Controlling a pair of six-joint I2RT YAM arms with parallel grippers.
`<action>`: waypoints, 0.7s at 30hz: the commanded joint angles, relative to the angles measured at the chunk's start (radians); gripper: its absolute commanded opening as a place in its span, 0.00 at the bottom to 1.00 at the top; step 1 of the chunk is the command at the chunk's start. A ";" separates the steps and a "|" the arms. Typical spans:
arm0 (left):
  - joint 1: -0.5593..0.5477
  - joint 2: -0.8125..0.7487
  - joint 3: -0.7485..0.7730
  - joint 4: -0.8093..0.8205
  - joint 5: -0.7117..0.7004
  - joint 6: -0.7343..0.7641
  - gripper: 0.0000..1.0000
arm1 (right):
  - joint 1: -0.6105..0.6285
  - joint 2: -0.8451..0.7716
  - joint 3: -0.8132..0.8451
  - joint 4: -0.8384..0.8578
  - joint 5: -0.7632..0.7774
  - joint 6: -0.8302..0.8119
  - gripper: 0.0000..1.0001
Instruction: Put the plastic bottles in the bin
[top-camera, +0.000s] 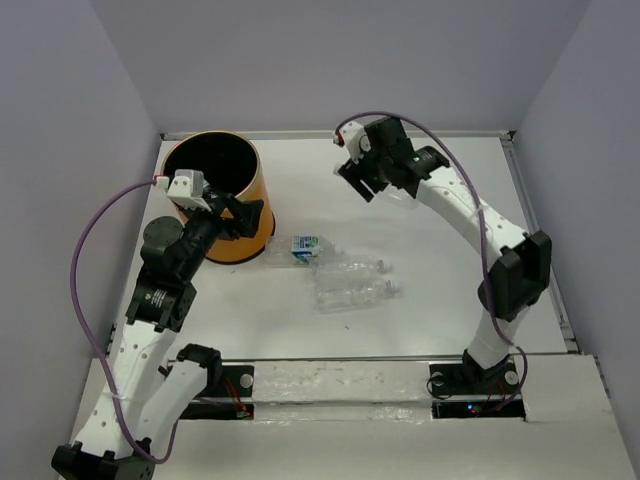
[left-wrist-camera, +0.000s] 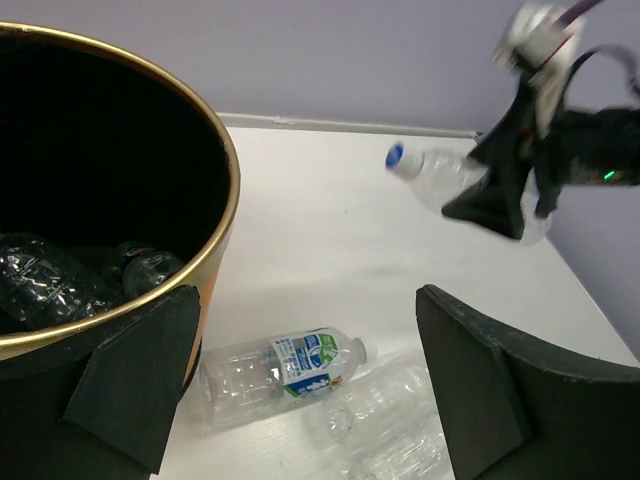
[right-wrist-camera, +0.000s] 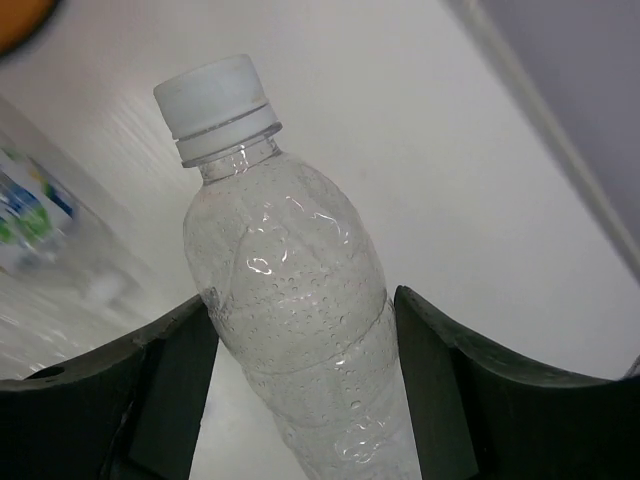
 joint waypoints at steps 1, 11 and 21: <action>-0.031 -0.059 -0.020 -0.020 -0.004 0.031 0.99 | 0.102 -0.150 0.167 0.215 -0.090 0.145 0.52; -0.104 -0.163 -0.104 -0.106 0.010 -0.123 0.99 | 0.177 -0.039 0.250 1.115 -0.602 0.631 0.51; -0.156 -0.208 -0.293 -0.165 -0.128 -0.391 0.99 | 0.248 0.523 0.849 1.263 -0.589 0.958 0.51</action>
